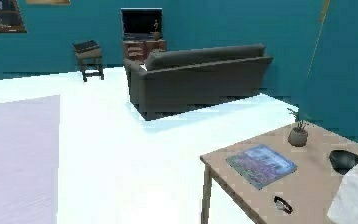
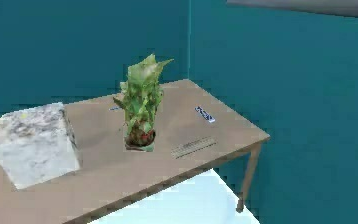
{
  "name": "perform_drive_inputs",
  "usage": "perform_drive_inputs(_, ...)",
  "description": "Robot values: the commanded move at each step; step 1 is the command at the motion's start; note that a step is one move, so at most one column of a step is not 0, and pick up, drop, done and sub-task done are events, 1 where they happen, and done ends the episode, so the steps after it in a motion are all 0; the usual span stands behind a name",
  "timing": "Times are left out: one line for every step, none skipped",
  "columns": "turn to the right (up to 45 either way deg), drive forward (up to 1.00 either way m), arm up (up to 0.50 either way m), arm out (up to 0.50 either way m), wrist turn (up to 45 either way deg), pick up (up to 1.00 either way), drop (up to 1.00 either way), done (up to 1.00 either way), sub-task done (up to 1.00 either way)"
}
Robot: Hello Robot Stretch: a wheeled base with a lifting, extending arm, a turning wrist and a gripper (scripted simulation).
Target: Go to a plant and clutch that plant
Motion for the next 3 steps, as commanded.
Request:
perform_drive_inputs(-45.0, 0.00, 0.00, 0.00, 0.0, 0.00, 0.00, 0.00, 0.00)
perform_drive_inputs(-9.0, 0.00, 0.00, 0.00, 0.0, 0.00, 0.00, 0.00, 0.00)
perform_drive_inputs(45.0, 0.00, 0.00, 0.00, 0.0, 0.00, 0.00, 0.00, 0.00)
